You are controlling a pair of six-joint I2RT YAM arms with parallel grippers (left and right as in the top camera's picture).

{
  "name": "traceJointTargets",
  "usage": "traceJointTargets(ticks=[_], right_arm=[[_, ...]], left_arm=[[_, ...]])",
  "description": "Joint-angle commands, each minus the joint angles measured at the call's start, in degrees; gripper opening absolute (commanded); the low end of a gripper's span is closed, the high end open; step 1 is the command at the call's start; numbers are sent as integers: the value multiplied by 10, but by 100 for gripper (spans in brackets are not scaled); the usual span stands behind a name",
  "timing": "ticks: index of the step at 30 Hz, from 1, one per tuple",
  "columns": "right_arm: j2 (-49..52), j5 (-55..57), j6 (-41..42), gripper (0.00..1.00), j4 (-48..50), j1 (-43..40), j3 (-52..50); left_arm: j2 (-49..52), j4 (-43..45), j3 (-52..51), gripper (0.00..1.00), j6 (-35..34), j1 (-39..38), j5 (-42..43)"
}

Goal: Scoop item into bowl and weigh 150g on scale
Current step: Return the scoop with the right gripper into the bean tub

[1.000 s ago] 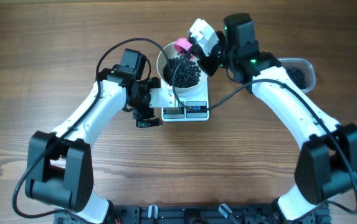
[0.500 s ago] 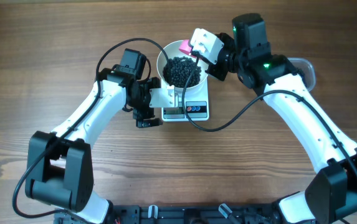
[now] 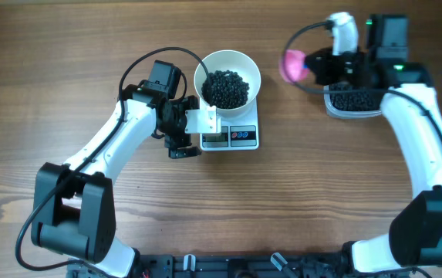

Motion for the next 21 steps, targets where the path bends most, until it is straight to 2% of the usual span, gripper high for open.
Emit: traceJointTargets(ticks=[1, 4, 8, 12, 16, 21], right_arm=[[-9, -44, 43, 4, -27, -74, 5], [-9, -88, 87, 4, -62, -141, 10], [-9, -49, 52, 4, -109, -199, 21], [-9, 76, 30, 4, -122, -203, 21], [-9, 177, -26, 4, -122, -203, 20], [13, 223, -26, 4, -115, -182, 10]], left_arm=[[6, 0, -5, 100, 11, 2, 11], [6, 0, -5, 100, 11, 2, 11], [6, 0, -5, 100, 11, 2, 11], [6, 0, -5, 100, 11, 2, 11], [6, 0, -5, 100, 11, 2, 11], [6, 0, -5, 100, 11, 2, 11]])
